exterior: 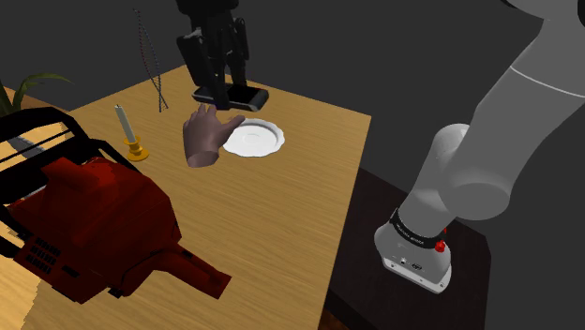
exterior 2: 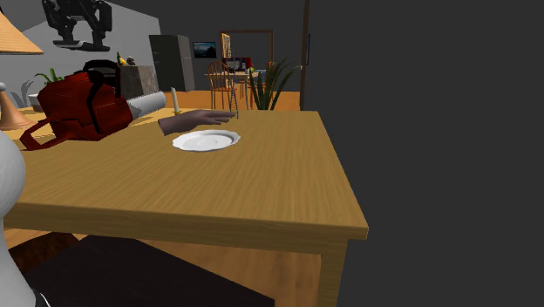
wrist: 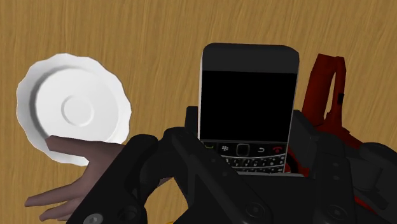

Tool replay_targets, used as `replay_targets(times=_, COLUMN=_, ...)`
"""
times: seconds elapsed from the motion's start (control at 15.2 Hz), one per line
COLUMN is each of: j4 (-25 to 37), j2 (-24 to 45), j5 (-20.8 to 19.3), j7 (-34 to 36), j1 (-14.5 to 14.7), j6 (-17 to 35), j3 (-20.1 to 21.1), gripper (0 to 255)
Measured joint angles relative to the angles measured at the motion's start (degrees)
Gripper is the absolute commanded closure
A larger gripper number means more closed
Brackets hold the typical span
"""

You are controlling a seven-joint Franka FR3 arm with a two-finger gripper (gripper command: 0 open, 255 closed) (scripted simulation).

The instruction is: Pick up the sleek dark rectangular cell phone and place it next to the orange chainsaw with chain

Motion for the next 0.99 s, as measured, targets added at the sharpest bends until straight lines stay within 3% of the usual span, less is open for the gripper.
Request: replay_targets(times=0.99, j4=-12.8, j2=-1.0, j5=0.3, j7=-0.8, j1=0.1, j6=11.8, j3=0.1, gripper=255)
